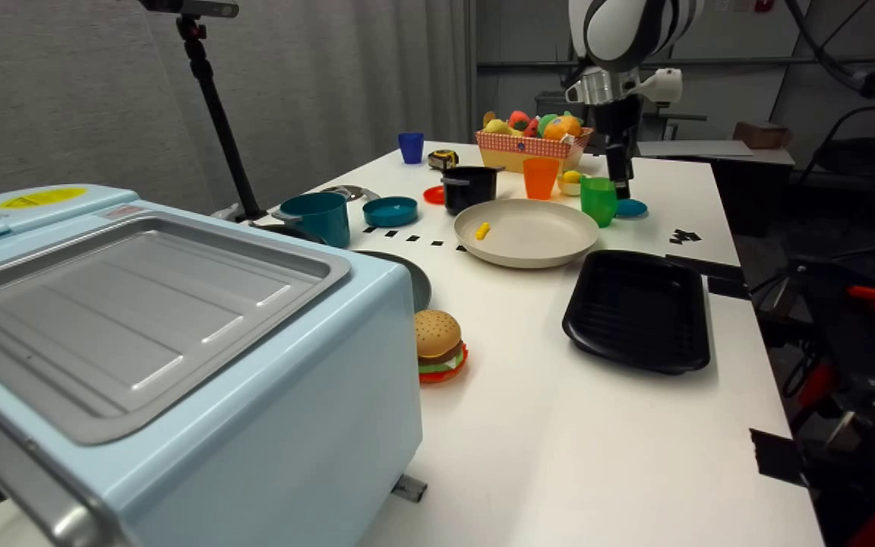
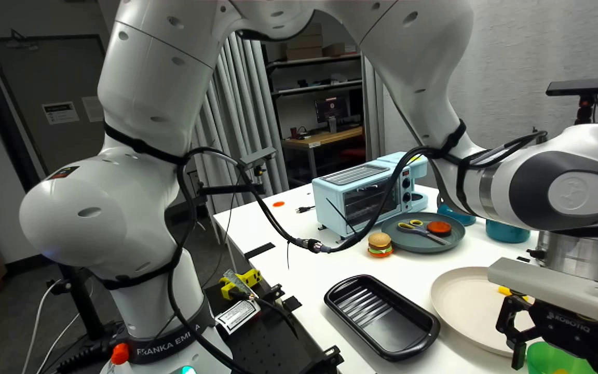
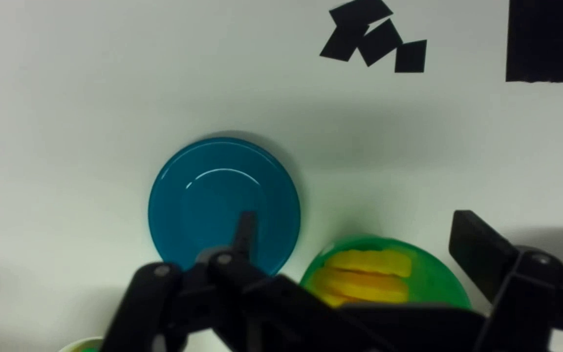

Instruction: Pour the contents from the green cup onto the brown plate

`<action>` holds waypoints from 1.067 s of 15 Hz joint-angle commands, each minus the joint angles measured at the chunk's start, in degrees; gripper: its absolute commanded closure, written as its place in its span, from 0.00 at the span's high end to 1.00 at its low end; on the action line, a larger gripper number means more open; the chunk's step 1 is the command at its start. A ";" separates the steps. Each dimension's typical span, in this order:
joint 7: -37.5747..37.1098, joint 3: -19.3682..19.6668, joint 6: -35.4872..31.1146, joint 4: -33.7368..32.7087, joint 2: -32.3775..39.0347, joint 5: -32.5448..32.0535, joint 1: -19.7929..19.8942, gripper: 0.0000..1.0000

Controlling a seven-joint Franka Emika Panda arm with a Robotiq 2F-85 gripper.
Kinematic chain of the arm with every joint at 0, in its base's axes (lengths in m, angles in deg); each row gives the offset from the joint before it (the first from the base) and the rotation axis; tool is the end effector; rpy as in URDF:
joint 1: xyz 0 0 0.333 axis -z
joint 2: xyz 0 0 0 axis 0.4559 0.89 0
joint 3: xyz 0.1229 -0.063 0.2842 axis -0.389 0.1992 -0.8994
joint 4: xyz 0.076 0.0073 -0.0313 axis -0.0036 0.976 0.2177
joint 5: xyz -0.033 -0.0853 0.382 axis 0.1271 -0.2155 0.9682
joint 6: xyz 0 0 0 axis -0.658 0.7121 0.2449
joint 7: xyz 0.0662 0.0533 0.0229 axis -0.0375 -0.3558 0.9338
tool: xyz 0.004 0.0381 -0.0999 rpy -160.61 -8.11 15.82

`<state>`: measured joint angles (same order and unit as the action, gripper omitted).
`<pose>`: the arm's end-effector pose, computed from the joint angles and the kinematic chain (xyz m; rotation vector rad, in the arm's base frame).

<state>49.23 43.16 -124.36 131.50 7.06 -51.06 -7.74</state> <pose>0.4841 -0.3141 0.1527 3.0052 0.0563 -0.4353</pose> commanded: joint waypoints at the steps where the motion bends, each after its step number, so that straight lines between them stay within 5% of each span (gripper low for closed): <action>1: 2.79 -2.36 -2.52 -0.99 1.31 0.25 2.74 1.00; 10: 6.41 -5.52 -3.94 -1.65 1.70 1.08 4.40 1.00; 12: 6.91 -5.77 -3.78 -1.73 1.81 1.11 4.58 0.74; 14: 7.26 -5.84 -3.76 -1.71 1.83 1.03 4.68 0.58; 16: 7.27 -5.61 -3.64 -1.86 1.79 0.75 4.53 0.53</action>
<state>54.30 38.56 -127.35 130.68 7.97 -50.91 -4.78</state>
